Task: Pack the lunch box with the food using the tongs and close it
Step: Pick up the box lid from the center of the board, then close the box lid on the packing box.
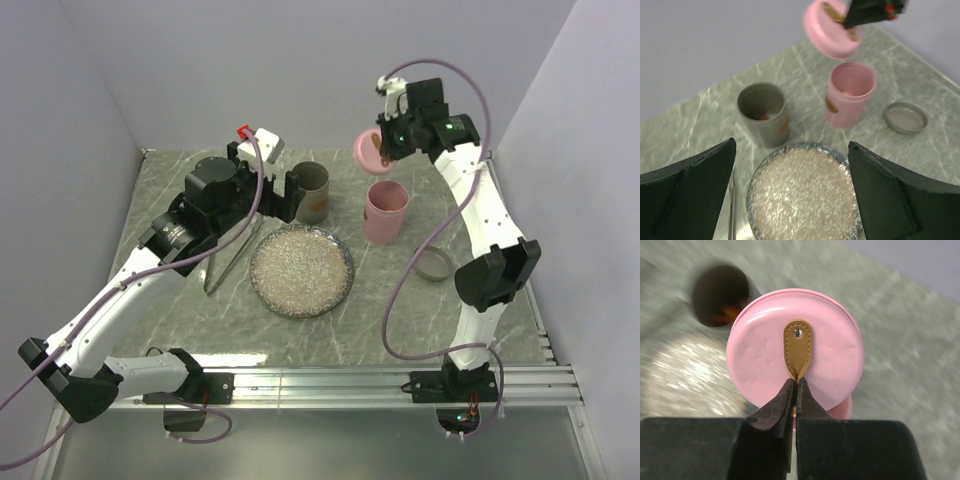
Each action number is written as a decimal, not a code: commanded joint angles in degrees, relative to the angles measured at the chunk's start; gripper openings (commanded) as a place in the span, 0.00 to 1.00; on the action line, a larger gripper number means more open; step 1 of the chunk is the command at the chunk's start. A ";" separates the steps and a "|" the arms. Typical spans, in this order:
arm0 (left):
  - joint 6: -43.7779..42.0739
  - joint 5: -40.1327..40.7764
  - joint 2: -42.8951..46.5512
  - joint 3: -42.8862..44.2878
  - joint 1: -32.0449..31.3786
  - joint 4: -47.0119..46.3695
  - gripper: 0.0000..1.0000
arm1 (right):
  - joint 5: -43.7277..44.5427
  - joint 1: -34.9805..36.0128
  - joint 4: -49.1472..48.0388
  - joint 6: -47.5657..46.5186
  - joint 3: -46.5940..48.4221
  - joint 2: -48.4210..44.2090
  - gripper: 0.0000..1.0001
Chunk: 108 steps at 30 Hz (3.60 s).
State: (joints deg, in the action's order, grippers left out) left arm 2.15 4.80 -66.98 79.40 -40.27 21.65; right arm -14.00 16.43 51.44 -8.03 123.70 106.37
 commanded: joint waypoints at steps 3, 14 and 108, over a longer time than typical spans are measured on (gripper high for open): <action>5.49 -1.54 1.33 0.32 4.49 3.31 1.00 | 15.13 2.64 7.71 -12.00 -1.26 -0.90 0.00; 2.77 -1.11 -0.52 -1.00 5.73 4.63 0.99 | 18.31 4.67 11.58 -15.00 -1.35 4.46 0.00; 3.56 1.44 -5.70 -0.73 8.89 6.83 0.99 | 16.02 -3.68 17.29 -19.30 -8.91 11.06 0.00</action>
State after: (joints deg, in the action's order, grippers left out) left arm 4.29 6.02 -72.20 76.14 -32.32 27.97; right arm -5.26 14.04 65.73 -25.23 118.48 116.33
